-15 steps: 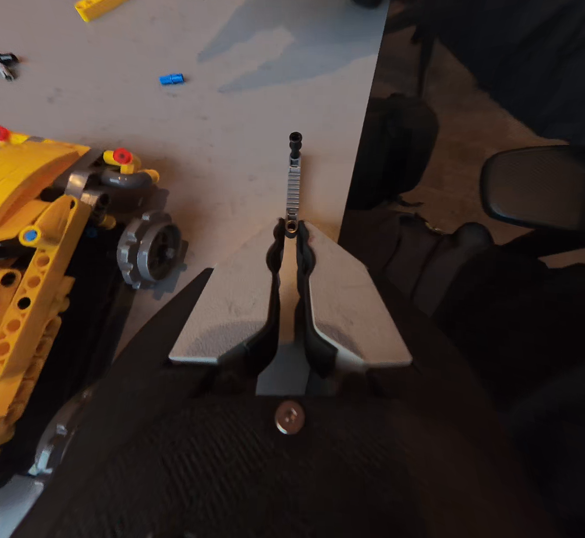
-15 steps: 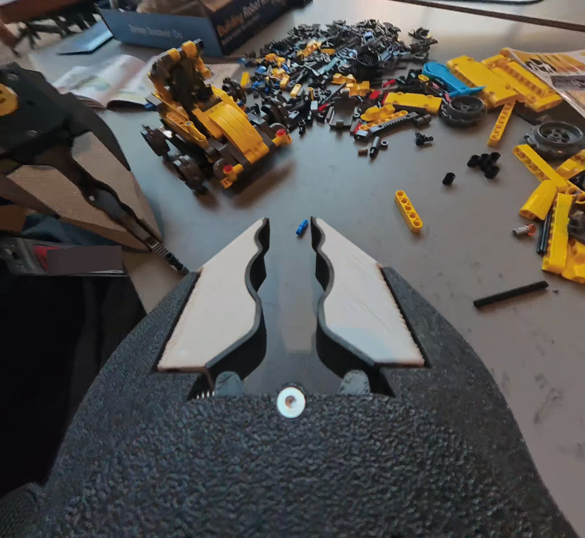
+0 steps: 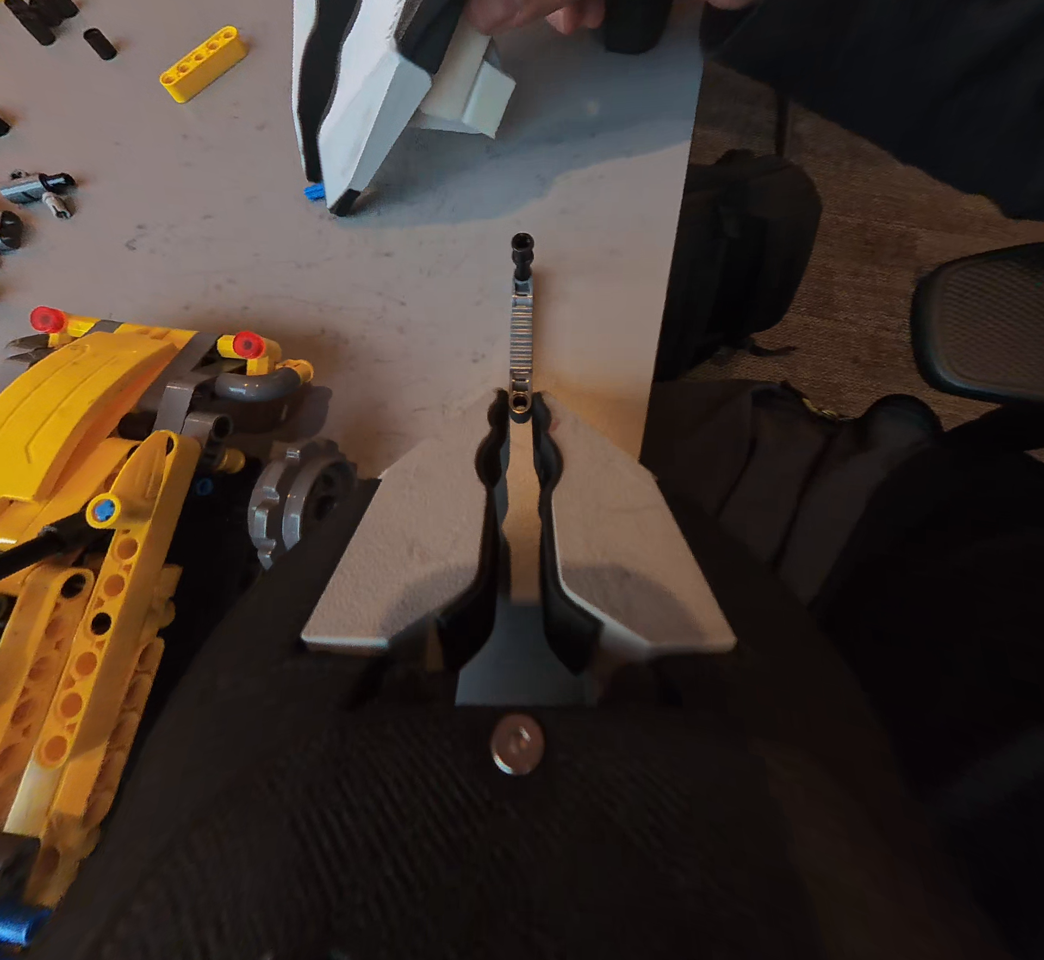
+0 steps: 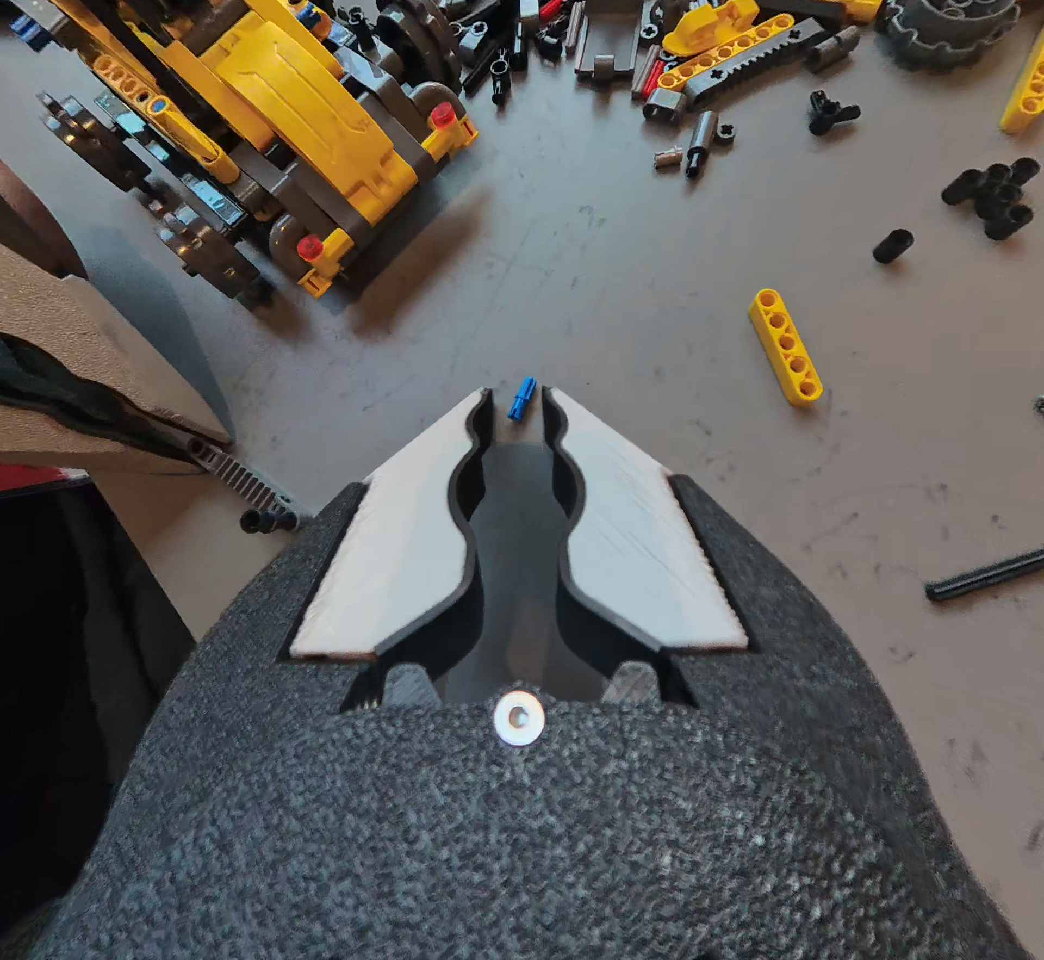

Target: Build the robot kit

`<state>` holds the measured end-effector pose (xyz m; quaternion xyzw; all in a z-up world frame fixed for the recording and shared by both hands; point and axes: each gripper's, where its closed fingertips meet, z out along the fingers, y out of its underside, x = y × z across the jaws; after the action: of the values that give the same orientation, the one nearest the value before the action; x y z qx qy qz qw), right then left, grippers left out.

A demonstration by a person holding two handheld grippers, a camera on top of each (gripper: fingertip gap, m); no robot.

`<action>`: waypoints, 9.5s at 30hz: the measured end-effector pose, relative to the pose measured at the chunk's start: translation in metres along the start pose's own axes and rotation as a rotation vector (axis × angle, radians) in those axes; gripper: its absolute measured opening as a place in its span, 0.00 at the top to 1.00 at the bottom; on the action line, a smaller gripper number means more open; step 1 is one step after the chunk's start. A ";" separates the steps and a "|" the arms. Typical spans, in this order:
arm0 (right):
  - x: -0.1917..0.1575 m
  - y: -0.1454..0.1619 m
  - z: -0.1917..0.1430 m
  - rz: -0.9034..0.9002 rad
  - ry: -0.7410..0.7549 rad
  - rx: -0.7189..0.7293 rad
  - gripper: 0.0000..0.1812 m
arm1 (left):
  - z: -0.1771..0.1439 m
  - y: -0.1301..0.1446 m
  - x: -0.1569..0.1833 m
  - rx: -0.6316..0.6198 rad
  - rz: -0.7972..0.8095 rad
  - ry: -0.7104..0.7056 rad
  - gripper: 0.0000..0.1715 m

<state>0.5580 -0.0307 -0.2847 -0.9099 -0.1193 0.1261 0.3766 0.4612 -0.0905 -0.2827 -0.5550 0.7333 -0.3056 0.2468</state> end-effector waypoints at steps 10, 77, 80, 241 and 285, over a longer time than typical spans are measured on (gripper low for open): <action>-0.003 -0.004 -0.003 -0.002 -0.028 0.037 0.88 | -0.012 0.010 0.005 0.000 -0.046 0.163 0.97; -0.083 -0.004 -0.024 -0.101 -0.150 -0.005 0.81 | -0.068 0.050 0.016 -0.011 -0.190 0.103 0.83; -0.031 -0.019 -0.026 -0.029 -0.007 0.037 0.80 | -0.087 0.059 0.018 0.084 -0.184 0.006 0.75; -0.167 -0.069 -0.091 -0.385 0.396 0.653 0.95 | -0.121 -0.083 0.018 0.962 -1.093 0.812 0.99; -0.158 -0.060 -0.075 -0.279 0.408 0.681 0.99 | -0.097 -0.070 0.004 1.032 -1.305 0.731 0.99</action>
<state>0.4263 -0.0875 -0.1683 -0.7148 -0.1160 -0.0769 0.6853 0.4382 -0.0914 -0.1648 -0.5491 0.0782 -0.8321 -0.0054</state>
